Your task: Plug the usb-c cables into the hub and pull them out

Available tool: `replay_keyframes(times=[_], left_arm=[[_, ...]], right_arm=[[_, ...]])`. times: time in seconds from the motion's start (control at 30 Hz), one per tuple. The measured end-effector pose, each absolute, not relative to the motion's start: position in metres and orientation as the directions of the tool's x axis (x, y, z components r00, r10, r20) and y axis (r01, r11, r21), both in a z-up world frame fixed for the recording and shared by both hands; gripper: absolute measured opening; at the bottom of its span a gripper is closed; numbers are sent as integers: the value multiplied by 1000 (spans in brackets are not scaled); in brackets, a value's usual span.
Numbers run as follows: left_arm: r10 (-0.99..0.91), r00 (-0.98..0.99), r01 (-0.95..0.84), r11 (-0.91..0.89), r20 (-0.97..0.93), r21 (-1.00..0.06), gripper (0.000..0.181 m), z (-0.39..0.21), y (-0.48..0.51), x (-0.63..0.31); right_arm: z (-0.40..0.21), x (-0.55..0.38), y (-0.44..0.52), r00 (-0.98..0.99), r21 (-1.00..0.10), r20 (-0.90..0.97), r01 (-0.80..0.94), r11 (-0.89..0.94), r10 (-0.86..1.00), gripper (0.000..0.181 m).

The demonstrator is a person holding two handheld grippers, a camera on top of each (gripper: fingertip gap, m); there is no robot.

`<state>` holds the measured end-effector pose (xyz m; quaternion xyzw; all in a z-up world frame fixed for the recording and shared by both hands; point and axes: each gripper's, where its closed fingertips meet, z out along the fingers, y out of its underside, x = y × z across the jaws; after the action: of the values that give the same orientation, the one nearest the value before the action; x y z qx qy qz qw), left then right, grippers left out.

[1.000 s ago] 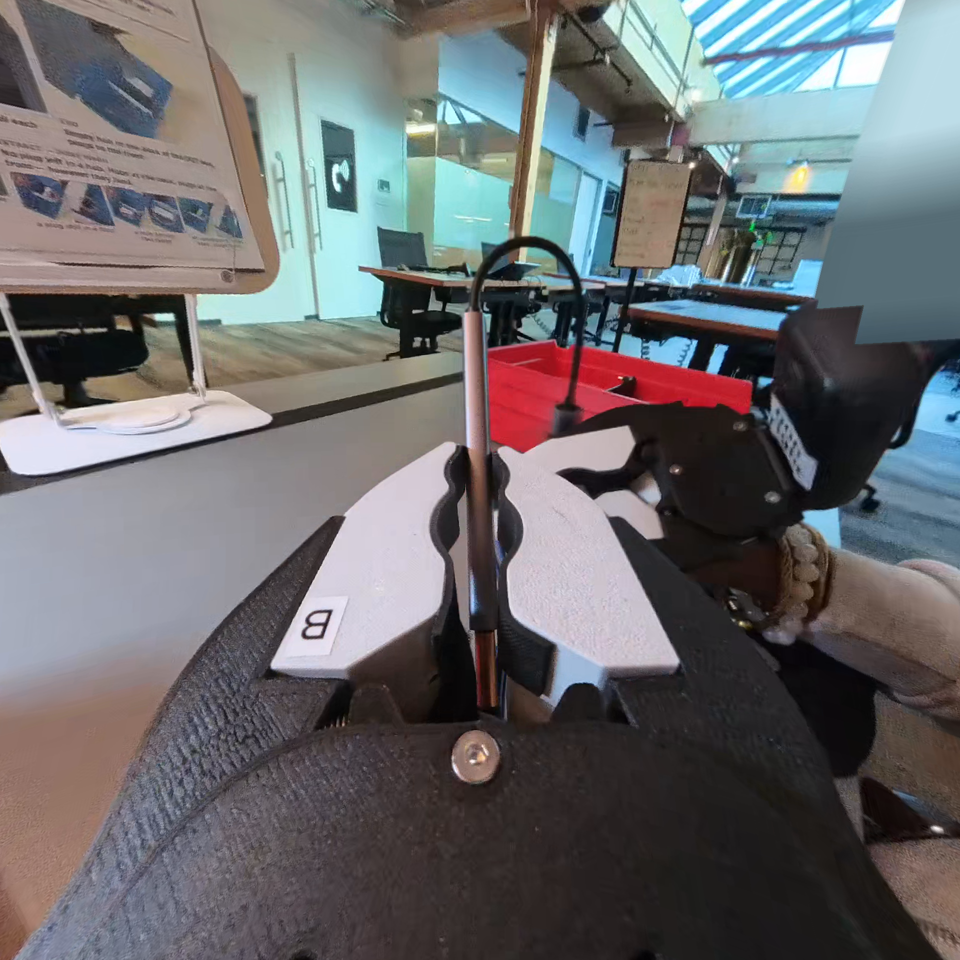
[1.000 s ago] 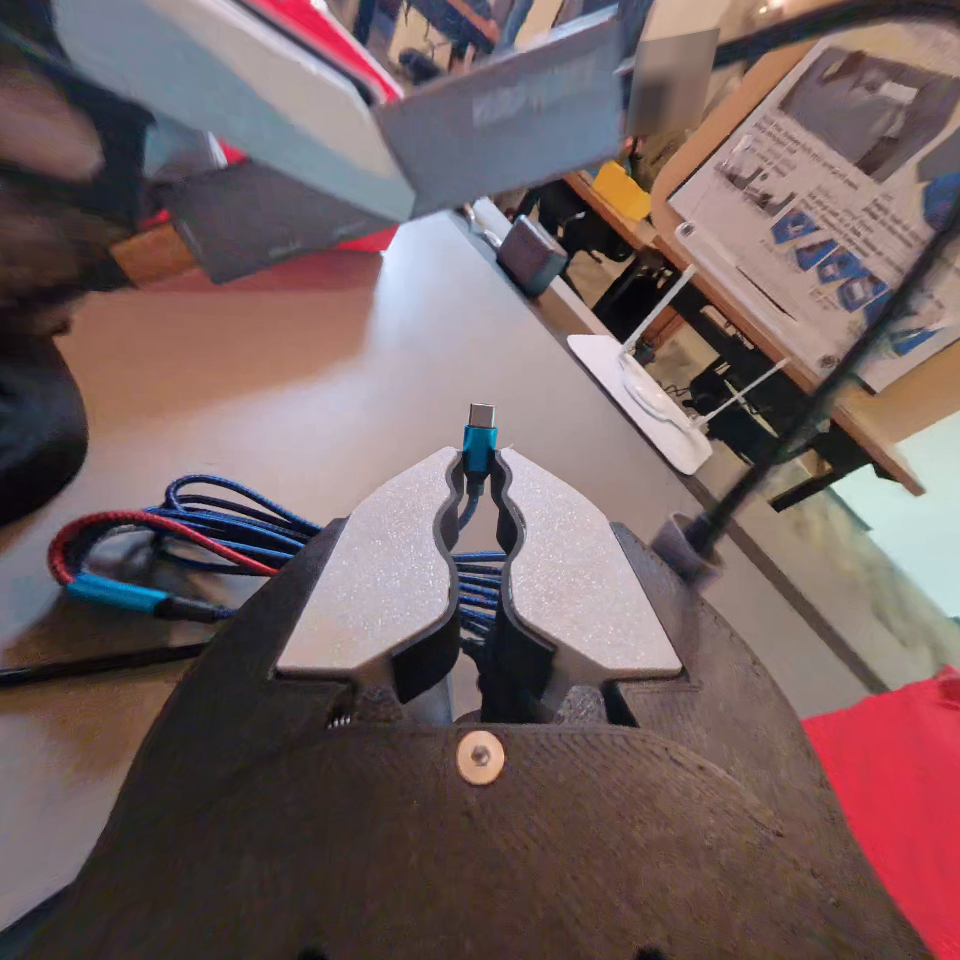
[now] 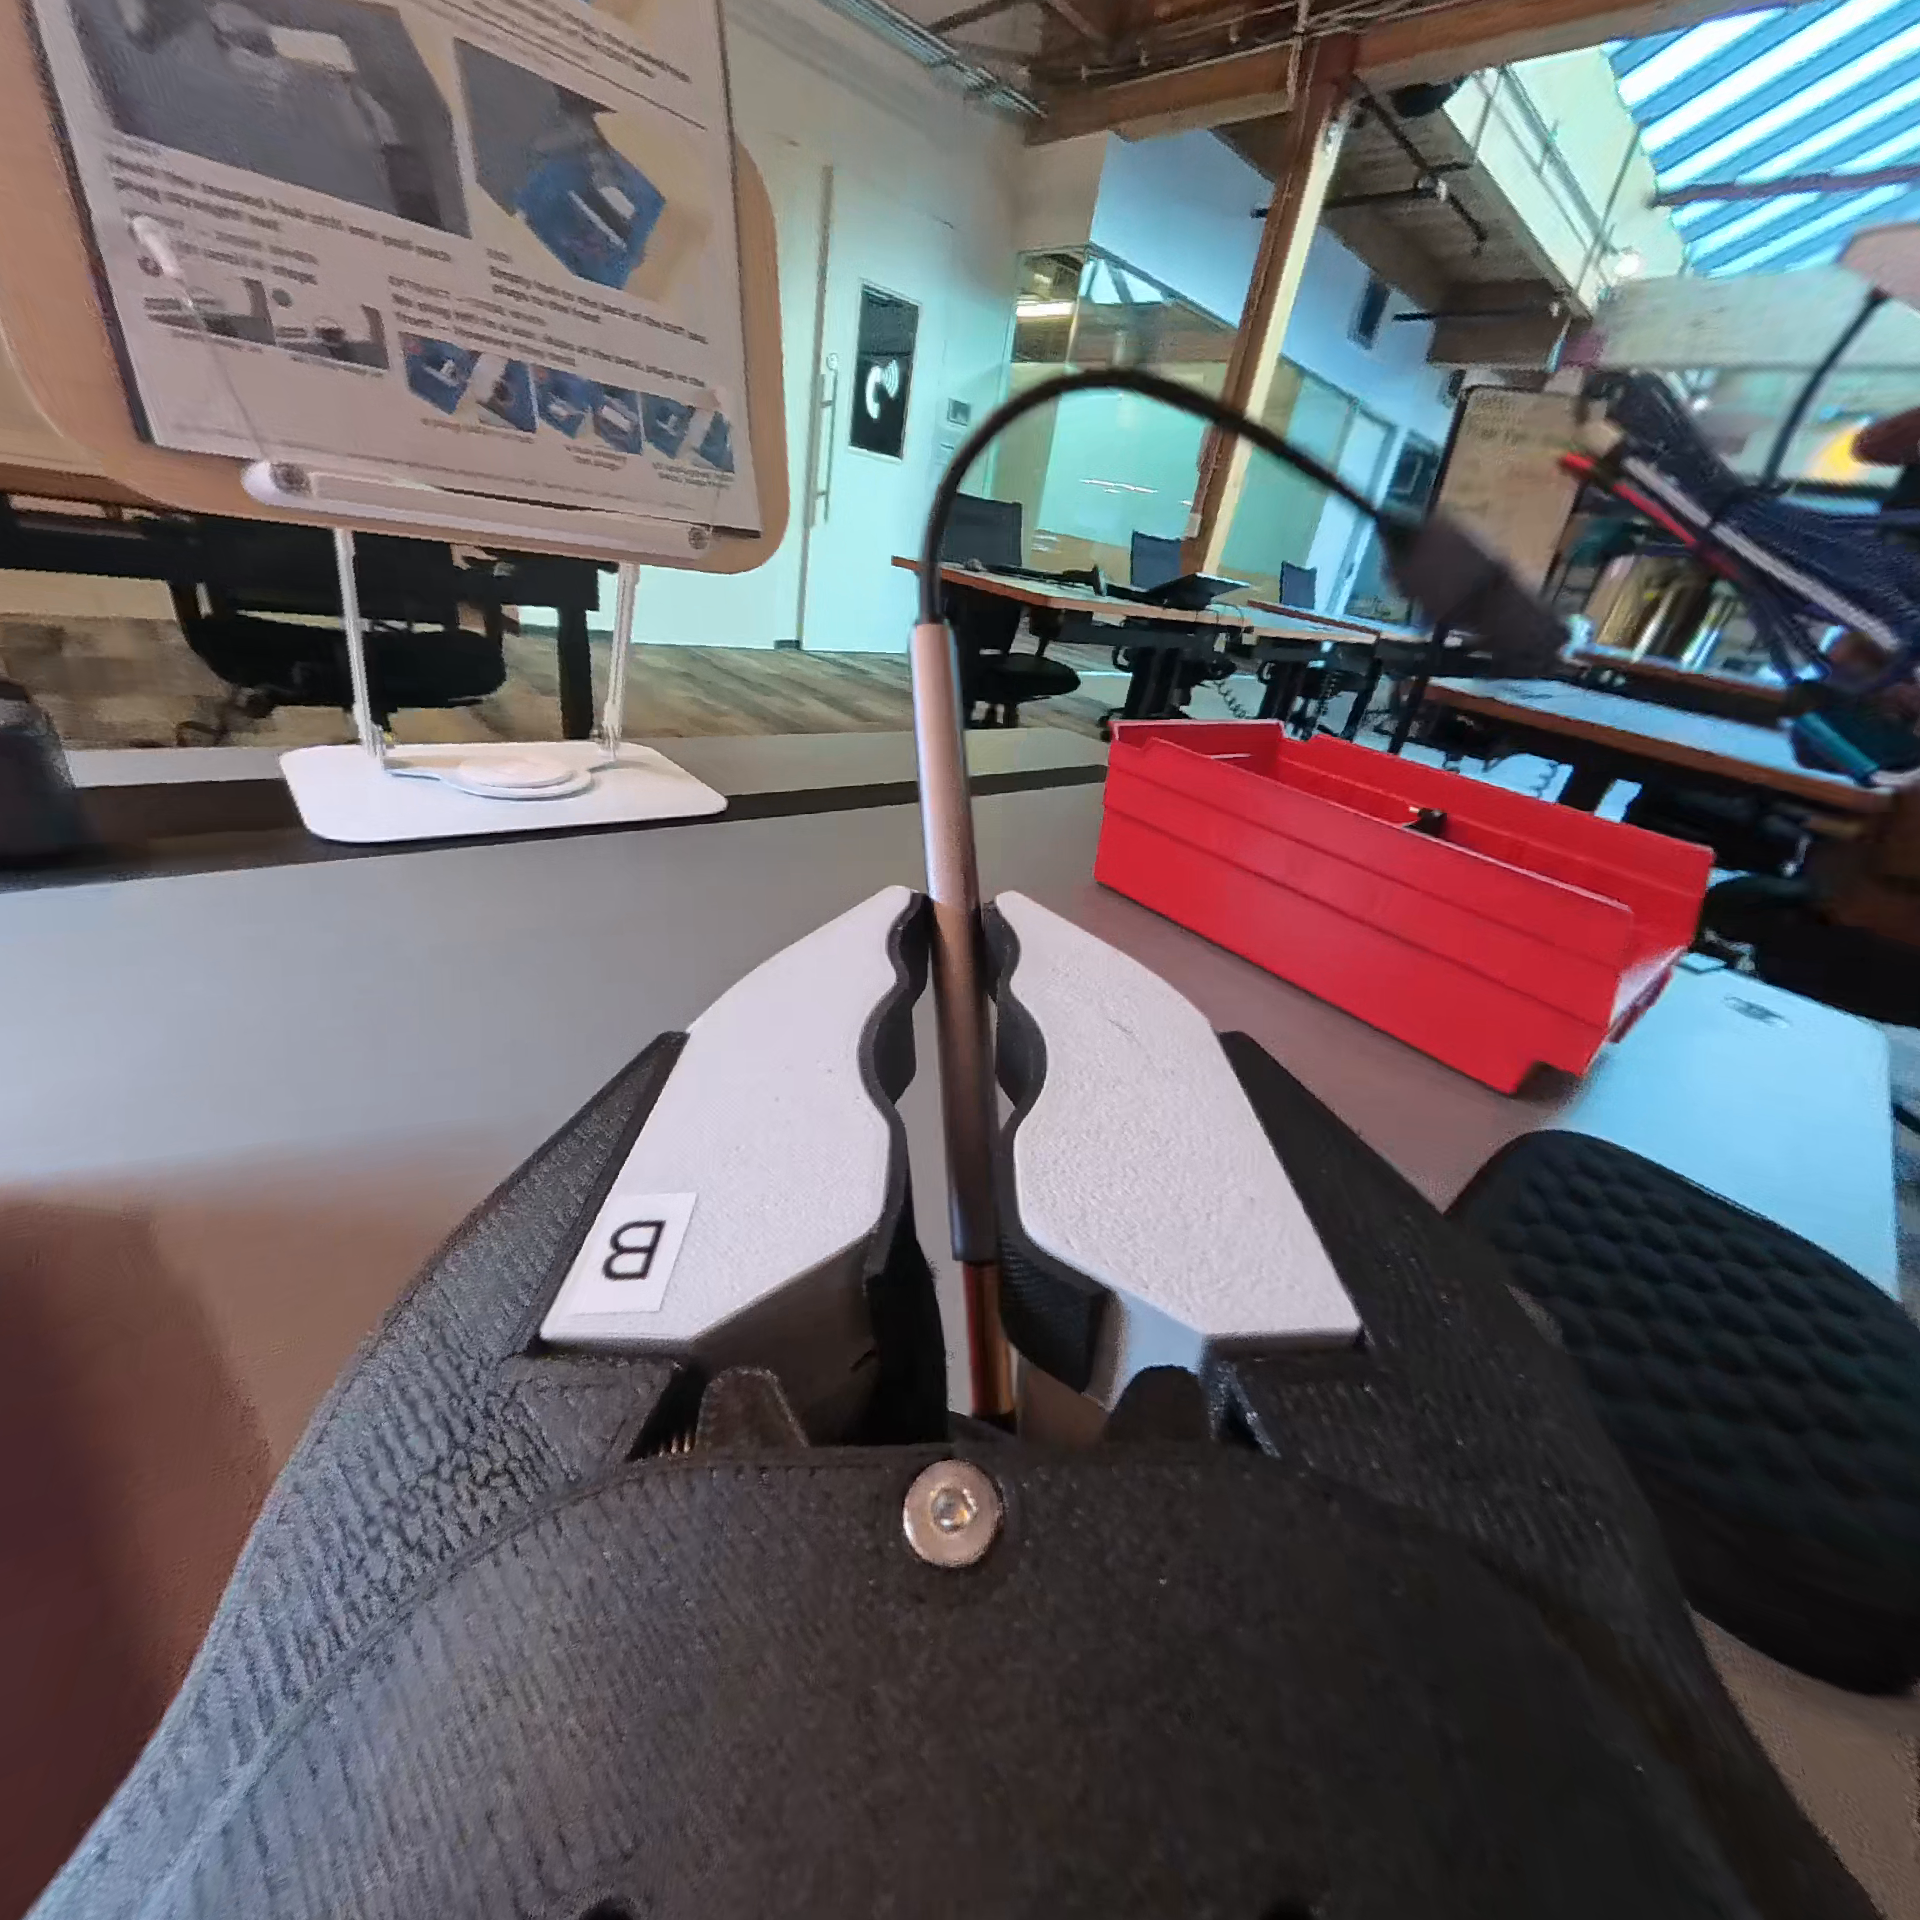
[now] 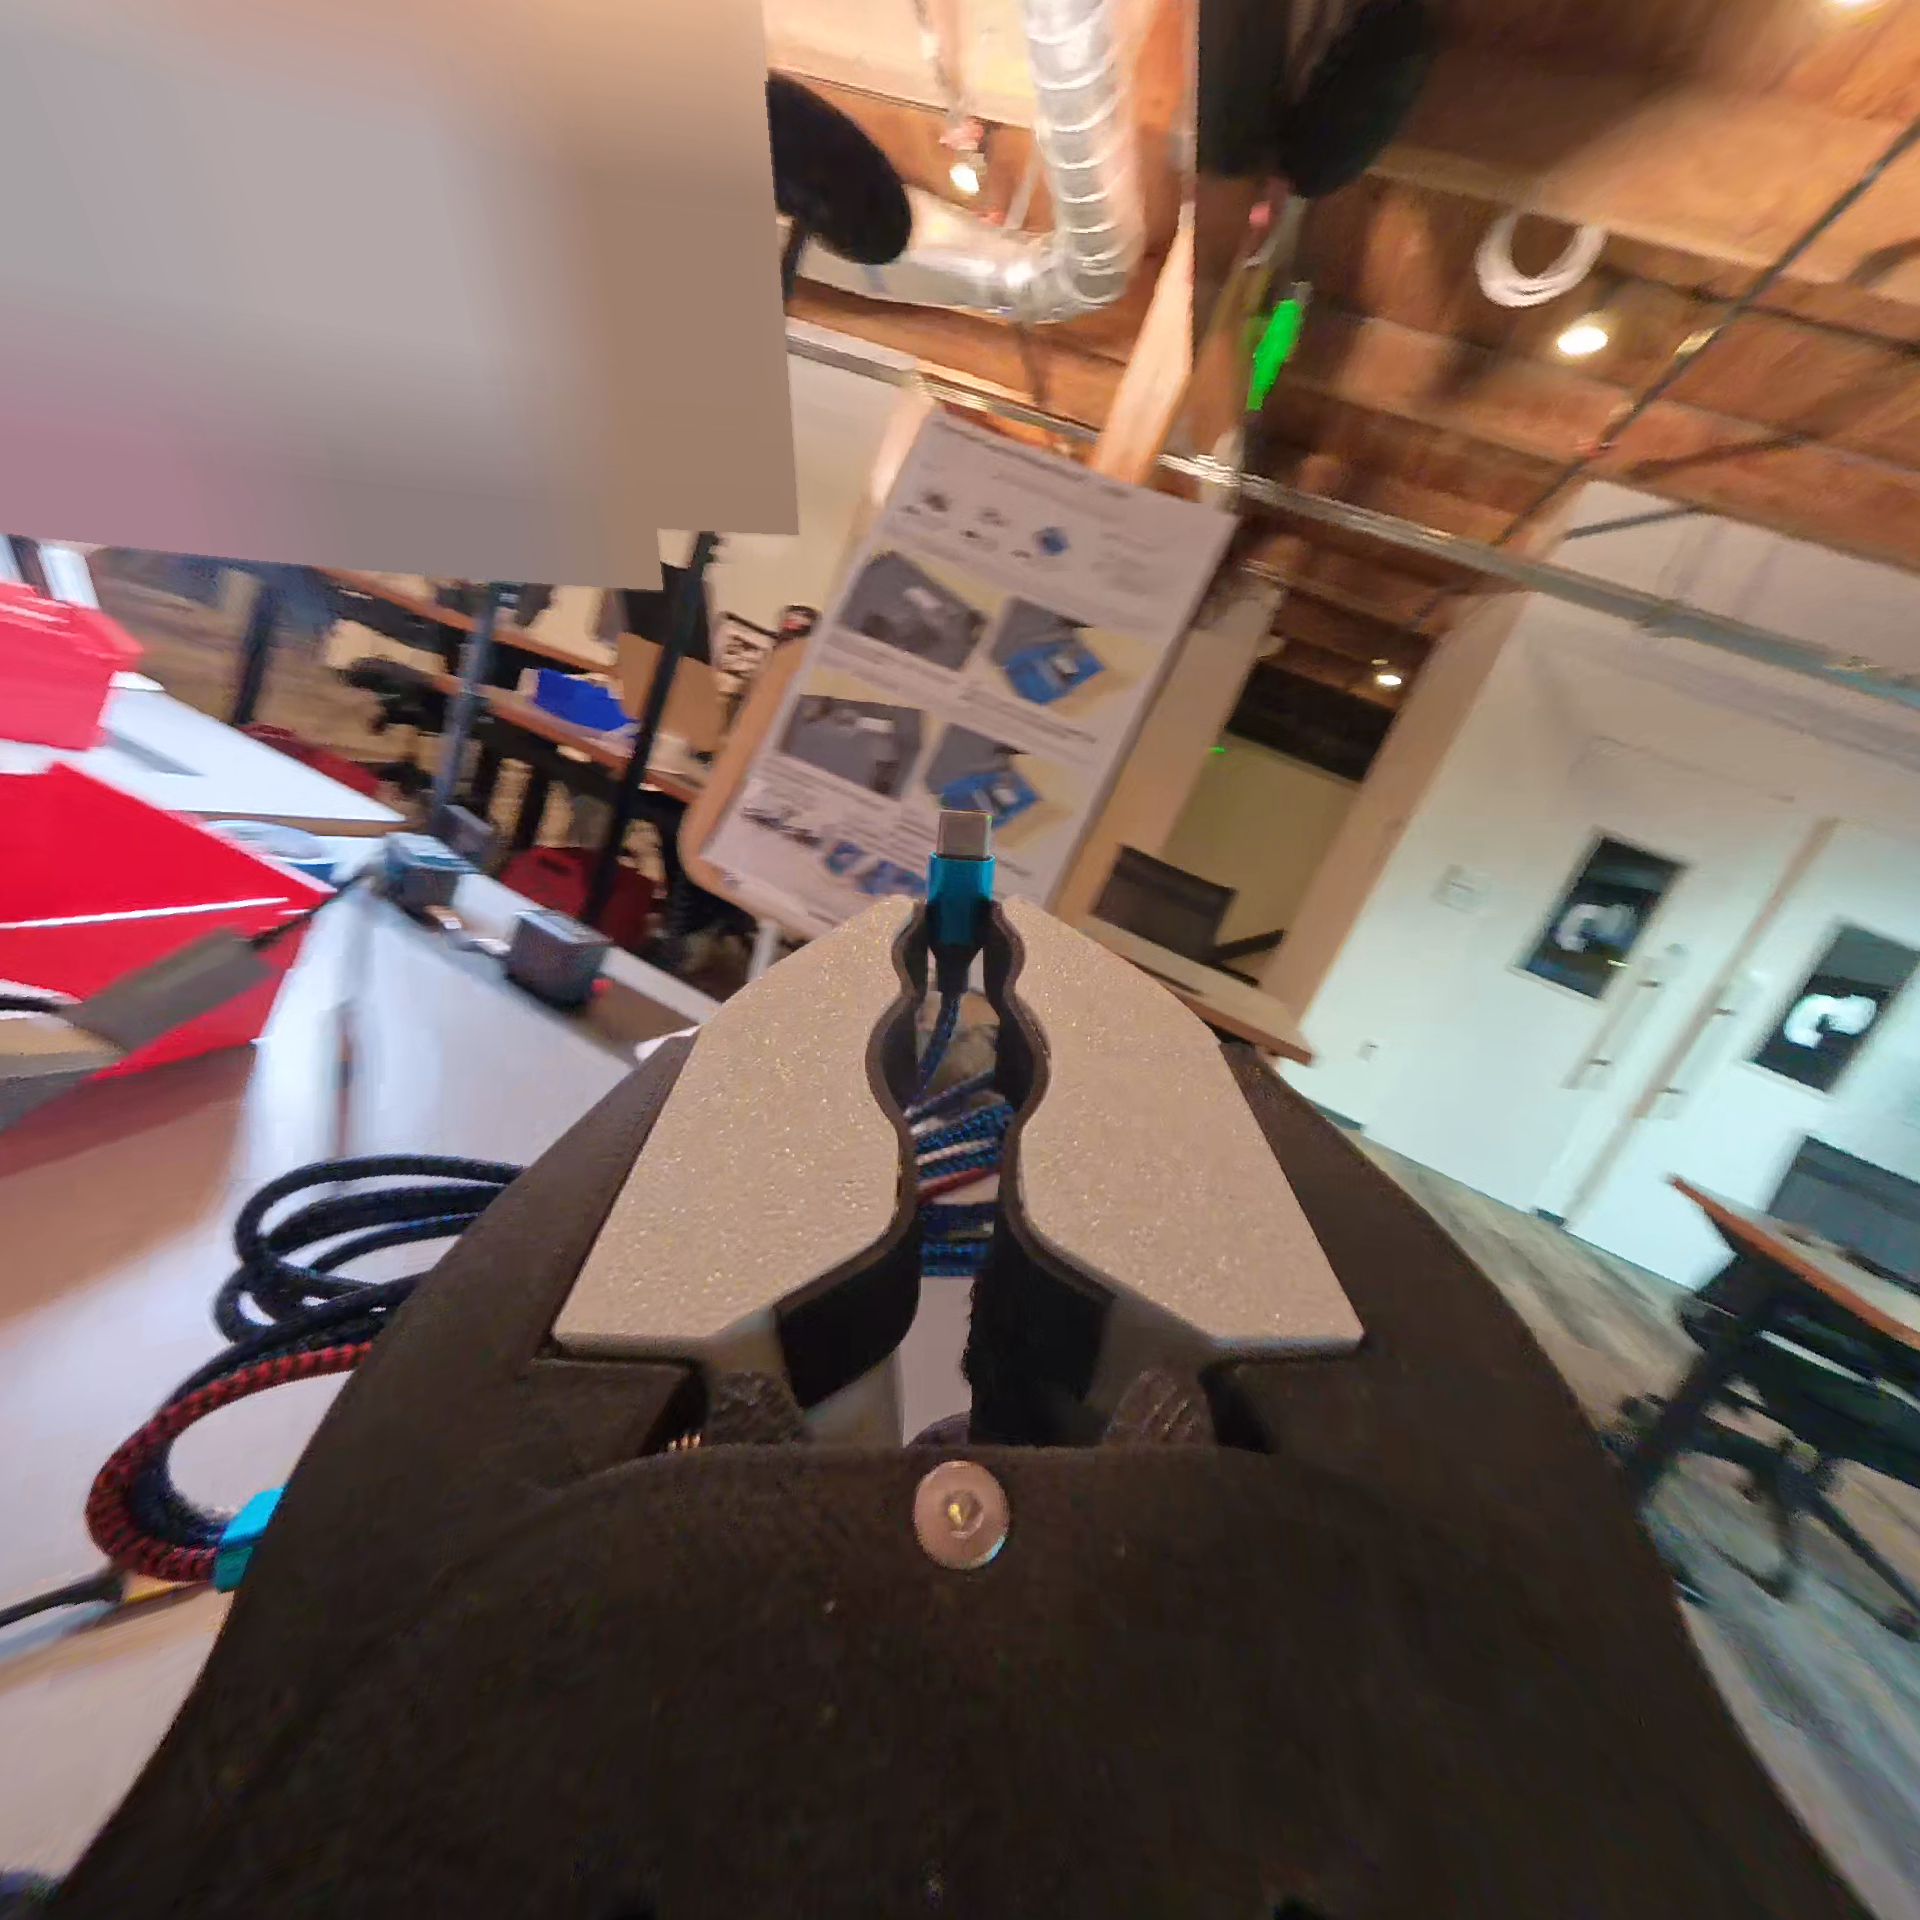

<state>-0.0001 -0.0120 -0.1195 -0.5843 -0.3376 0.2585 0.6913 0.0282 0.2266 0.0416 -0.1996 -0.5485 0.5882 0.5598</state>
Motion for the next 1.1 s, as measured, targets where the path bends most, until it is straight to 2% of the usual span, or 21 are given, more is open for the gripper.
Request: replay_keyframes(times=[0.17, 0.3, 0.43, 0.6, 0.83, 1.0, 1.1], left_arm=[[694, 673, 96, 262, 257, -960, 9, -119, -12, 1], [676, 686, 97, 283, 270, -954, 9, -117, -12, 2], [673, 683, 103, 296, 284, -950, 9, -117, -13, 1], [675, 685, 102, 284, 274, -953, 9, -119, -11, 1], [676, 682, 105, 287, 279, -952, 10, -119, -12, 0], [676, 683, 104, 284, 276, -953, 10, -119, -11, 0], [674, 685, 105, 283, 276, -953, 10, -119, -11, 1]], right_arm=[[57, 26, 300, -9, -859, 382, -372, 351, 924, 10], [37, 14, 345, 135, -878, 386, -251, 408, 913, 10], [-4, 0, 378, 183, -913, 359, -134, 385, 915, 10], [-70, -19, 394, 106, -976, 217, 14, 217, 970, 10], [-143, -25, 416, 109, -952, 181, 270, 146, 977, 11], [-131, -22, 416, 103, -966, 133, 235, 106, 986, 46], [-104, -18, 395, 44, -988, 80, 136, 73, 996, 54]])
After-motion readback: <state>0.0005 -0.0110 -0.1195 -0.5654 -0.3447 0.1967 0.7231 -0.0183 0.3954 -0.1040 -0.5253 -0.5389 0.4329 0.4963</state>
